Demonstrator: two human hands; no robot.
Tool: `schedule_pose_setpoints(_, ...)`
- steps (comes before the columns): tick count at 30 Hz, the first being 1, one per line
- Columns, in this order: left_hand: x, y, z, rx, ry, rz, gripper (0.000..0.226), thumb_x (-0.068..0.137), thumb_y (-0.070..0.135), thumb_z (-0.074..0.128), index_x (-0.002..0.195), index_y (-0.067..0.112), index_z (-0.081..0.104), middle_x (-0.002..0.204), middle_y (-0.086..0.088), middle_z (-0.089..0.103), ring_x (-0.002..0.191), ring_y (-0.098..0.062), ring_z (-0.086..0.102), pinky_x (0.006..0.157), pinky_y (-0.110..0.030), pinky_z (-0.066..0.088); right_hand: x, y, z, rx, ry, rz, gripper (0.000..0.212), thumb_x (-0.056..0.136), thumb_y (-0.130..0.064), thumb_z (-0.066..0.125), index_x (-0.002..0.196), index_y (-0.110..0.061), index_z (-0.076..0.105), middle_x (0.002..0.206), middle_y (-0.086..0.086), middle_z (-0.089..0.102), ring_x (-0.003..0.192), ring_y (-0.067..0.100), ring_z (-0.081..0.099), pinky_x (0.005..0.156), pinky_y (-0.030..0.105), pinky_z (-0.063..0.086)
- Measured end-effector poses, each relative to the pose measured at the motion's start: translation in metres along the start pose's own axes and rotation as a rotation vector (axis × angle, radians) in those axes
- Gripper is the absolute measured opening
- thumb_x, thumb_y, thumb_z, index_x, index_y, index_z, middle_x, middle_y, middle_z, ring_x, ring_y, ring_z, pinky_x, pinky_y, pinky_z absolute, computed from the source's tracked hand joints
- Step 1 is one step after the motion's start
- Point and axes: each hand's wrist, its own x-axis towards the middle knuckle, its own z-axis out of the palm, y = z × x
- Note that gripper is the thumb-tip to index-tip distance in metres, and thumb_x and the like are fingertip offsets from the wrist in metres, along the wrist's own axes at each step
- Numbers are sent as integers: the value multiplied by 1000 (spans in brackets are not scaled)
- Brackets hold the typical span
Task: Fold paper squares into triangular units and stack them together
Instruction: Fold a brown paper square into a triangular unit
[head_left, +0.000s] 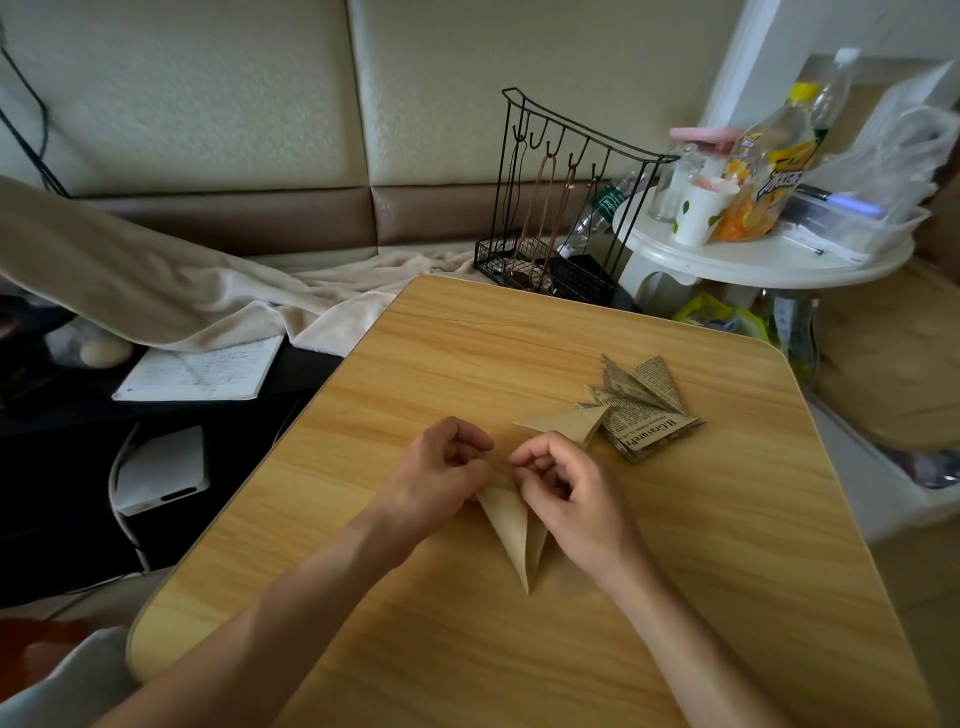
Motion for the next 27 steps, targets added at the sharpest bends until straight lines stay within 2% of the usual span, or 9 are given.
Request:
schedule_pose_setpoints(4, 0, -3, -3, -41, 33, -21, 23, 88, -3, 65, 101, 16, 69, 89, -2, 68, 68, -2, 61, 63, -19, 49, 0, -1, -1, 1, 20, 18, 17, 94, -5, 69, 93, -22, 73, 81, -10, 68, 74, 5, 58, 67, 20, 45)
schedule_pose_setpoints(8, 0, -4, -2, -98, 47, -31, 20, 91, -1, 67, 101, 16, 69, 86, -2, 69, 72, -9, 61, 66, -25, 49, 0, -5, -2, -34, 3, -26, 16, 94, -7, 70, 97, -22, 72, 89, -7, 70, 89, 15, 66, 77, 26, 51)
schedule_pose_setpoints(10, 0, -4, -2, -128, 36, -37, 18, 91, 1, 68, 100, 16, 69, 83, -2, 70, 71, -12, 62, 66, -30, 49, 0, -7, -2, -50, 1, -60, 18, 94, -4, 69, 96, -21, 72, 89, -7, 70, 89, 18, 65, 78, 29, 51)
schedule_pose_setpoints(13, -1, -4, -2, -156, 10, -23, 13, 93, 3, 70, 98, 15, 69, 79, -2, 70, 67, -12, 62, 62, -28, 49, 0, -8, -4, -67, 9, -101, 21, 93, 0, 68, 96, -19, 72, 89, -8, 70, 89, 20, 66, 79, 32, 52)
schedule_pose_setpoints(20, -1, -1, -1, -242, -10, -61, 12, 95, 0, 63, 98, 10, 68, 76, -2, 71, 70, -13, 69, 66, -24, 54, -1, -8, -3, -88, 37, -97, 24, 93, 0, 66, 95, -23, 73, 90, -12, 70, 90, 16, 67, 77, 23, 49)
schedule_pose_setpoints(27, -3, 2, 0, -299, -17, -97, 12, 96, -2, 61, 96, 9, 64, 80, -4, 65, 69, -13, 62, 60, -21, 50, 0, -8, -3, -52, 61, -61, 26, 95, 0, 64, 94, -25, 73, 86, -12, 69, 80, 9, 63, 68, 15, 41)
